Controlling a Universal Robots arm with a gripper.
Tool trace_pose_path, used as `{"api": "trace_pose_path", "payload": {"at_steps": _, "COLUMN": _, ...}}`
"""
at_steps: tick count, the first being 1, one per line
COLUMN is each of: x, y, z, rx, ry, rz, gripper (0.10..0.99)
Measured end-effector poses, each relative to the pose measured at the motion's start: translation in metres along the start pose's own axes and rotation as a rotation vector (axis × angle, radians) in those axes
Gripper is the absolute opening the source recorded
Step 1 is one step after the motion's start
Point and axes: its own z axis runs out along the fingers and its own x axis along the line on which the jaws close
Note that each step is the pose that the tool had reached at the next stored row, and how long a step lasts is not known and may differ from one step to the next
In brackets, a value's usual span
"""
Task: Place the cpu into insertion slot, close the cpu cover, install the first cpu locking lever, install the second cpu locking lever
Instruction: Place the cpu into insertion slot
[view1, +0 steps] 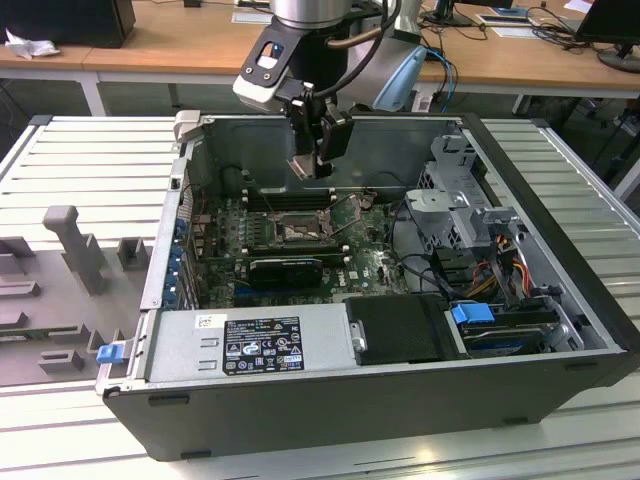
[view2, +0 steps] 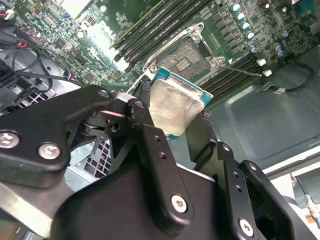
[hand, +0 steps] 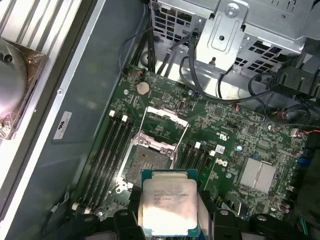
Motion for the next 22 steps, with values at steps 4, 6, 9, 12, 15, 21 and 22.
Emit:
{"api": "trace_pose_path", "payload": {"at_steps": 4, "x": 0.0000, "y": -0.0004, "z": 0.0050, "rx": 0.002, "ry": -0.0083, "rz": 0.027, "gripper": 0.525}}
{"api": "trace_pose_path", "payload": {"at_steps": 6, "x": 0.0000, "y": -0.0006, "z": 0.0075, "rx": 0.001, "ry": -0.0135, "rz": 0.083, "gripper": 0.525}}
{"api": "trace_pose_path", "payload": {"at_steps": 9, "x": -0.0001, "y": -0.0007, "z": 0.0089, "rx": 0.001, "ry": -0.0168, "rz": 0.122, "gripper": 0.525}}
{"api": "trace_pose_path", "payload": {"at_steps": 12, "x": -0.0001, "y": -0.0009, "z": 0.0108, "rx": 0.000, "ry": -0.0180, "rz": 0.136, "gripper": 0.525}}
{"api": "trace_pose_path", "payload": {"at_steps": 15, "x": -0.0001, "y": -0.0011, "z": 0.0128, "rx": 0.000, "ry": -0.0211, "rz": 0.170, "gripper": 0.525}}
{"api": "trace_pose_path", "payload": {"at_steps": 21, "x": -0.0002, "y": -0.0014, "z": 0.0172, "rx": -0.002, "ry": -0.0324, "rz": 0.301, "gripper": 0.525}}
{"api": "trace_pose_path", "payload": {"at_steps": 22, "x": -0.0002, "y": -0.0015, "z": 0.0177, "rx": -0.002, "ry": -0.0331, "rz": 0.310, "gripper": 0.525}}
